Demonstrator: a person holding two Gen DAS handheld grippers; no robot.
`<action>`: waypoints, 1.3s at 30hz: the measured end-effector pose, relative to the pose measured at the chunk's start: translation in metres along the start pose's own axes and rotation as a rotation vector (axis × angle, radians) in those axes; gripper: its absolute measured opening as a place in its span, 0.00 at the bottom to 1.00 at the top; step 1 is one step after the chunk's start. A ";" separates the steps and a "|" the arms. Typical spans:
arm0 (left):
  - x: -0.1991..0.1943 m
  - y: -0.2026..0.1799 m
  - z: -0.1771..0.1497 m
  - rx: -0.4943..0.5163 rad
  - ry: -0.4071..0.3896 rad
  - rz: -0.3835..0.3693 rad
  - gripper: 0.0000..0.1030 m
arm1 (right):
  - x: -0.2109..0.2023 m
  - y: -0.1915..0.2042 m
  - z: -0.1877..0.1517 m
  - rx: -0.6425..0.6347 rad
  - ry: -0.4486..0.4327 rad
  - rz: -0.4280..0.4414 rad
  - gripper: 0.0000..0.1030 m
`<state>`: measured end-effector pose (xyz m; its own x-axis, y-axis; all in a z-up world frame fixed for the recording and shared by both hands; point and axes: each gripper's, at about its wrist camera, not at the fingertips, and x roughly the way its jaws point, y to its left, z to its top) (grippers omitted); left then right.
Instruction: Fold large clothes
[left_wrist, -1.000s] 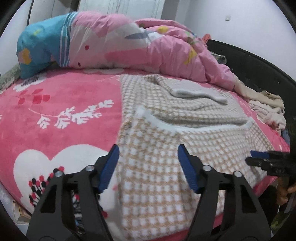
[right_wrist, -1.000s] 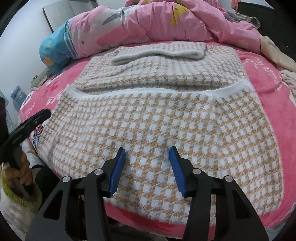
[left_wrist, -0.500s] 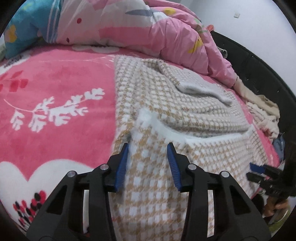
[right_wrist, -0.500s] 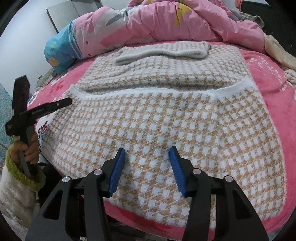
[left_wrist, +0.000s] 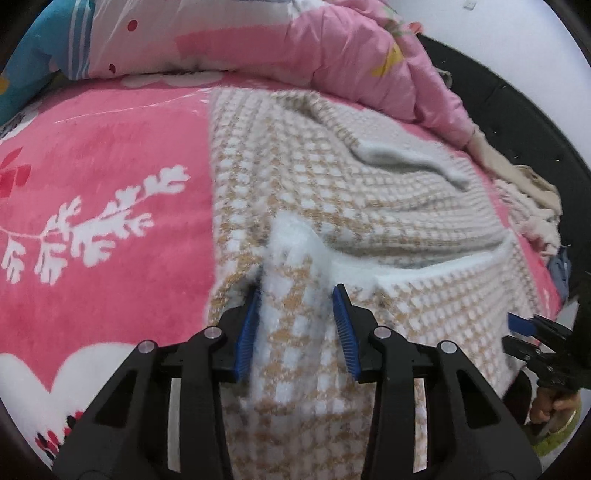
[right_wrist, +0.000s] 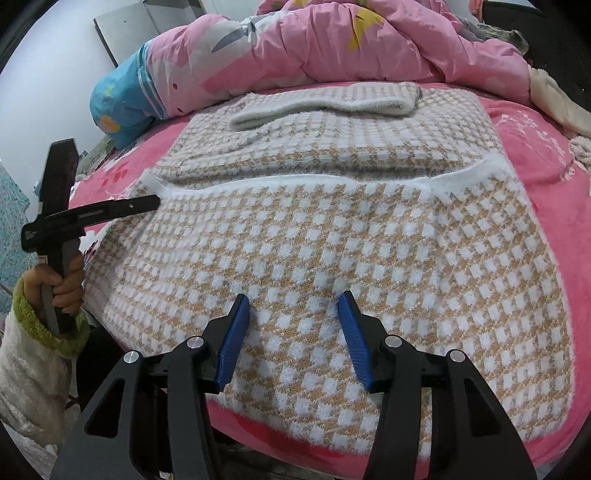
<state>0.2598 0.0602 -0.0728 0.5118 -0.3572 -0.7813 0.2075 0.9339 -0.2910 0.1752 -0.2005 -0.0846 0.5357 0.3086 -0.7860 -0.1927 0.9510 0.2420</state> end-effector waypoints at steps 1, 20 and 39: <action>-0.003 -0.005 0.000 0.016 -0.006 0.002 0.33 | 0.000 0.000 0.000 0.000 0.001 0.000 0.48; 0.002 -0.070 -0.029 0.198 0.002 0.368 0.34 | -0.056 -0.051 -0.002 0.092 -0.087 -0.037 0.57; 0.000 -0.070 -0.031 0.192 -0.019 0.391 0.33 | -0.030 -0.148 0.035 0.259 -0.012 0.079 0.60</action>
<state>0.2191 -0.0053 -0.0699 0.5975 0.0213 -0.8016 0.1454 0.9802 0.1345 0.2166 -0.3500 -0.0766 0.5371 0.3807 -0.7527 -0.0185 0.8975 0.4407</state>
